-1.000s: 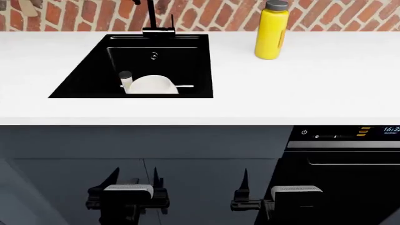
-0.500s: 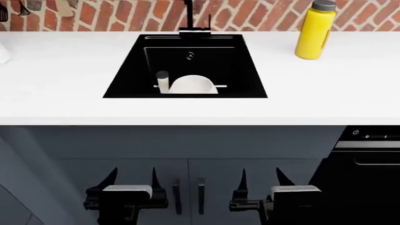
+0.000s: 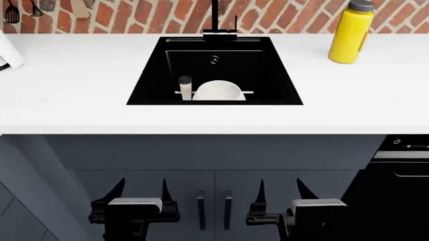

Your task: Pick the cup and bowl from the sink and place them on the counter for drying.

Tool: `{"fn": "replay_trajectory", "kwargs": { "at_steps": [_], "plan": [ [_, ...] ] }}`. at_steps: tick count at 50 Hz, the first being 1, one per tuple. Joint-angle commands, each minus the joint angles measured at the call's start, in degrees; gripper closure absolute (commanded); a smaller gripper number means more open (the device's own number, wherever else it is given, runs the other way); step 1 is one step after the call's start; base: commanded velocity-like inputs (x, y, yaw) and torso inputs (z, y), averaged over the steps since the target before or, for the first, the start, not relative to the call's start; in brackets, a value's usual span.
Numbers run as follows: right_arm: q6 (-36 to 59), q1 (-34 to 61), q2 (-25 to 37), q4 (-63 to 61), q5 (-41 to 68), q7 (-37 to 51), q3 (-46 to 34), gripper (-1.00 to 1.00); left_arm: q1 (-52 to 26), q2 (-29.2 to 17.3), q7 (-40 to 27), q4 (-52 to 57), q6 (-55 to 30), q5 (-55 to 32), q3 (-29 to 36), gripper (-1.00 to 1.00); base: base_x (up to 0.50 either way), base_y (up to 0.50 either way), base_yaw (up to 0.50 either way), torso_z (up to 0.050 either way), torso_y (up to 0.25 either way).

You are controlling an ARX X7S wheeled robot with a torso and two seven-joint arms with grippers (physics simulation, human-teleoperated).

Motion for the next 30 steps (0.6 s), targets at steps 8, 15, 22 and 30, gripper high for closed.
{"fn": "replay_trajectory", "kwargs": {
  "at_steps": [8,15,22,30],
  "plan": [
    [0.1,0.2,0.6,0.2,1.2,1.7,-0.4,-1.0,0.5,-0.9,0.4,0.1,4.1,-1.3,1.2,-1.0,0.0,0.0,0.0,0.002,0.0],
    [0.3,0.3,0.9,0.3,1.2,2.1,-0.9,-1.0,1.0,-1.5,0.2,0.0,3.4,-2.4,0.9,-1.0,0.0,0.0,0.0,0.05,0.0],
    [0.4,0.5,1.2,0.5,1.4,2.3,-1.3,-1.0,0.5,-1.6,-0.1,-0.2,2.9,-2.7,1.4,-1.0,0.0,0.0,0.0,0.05,0.0],
    [0.3,0.5,1.5,0.5,1.4,2.8,-1.8,-1.0,0.7,-2.0,-0.2,0.0,3.2,-3.1,1.6,-1.0,0.0,0.0,0.0,0.05,0.0]
  ]
}}
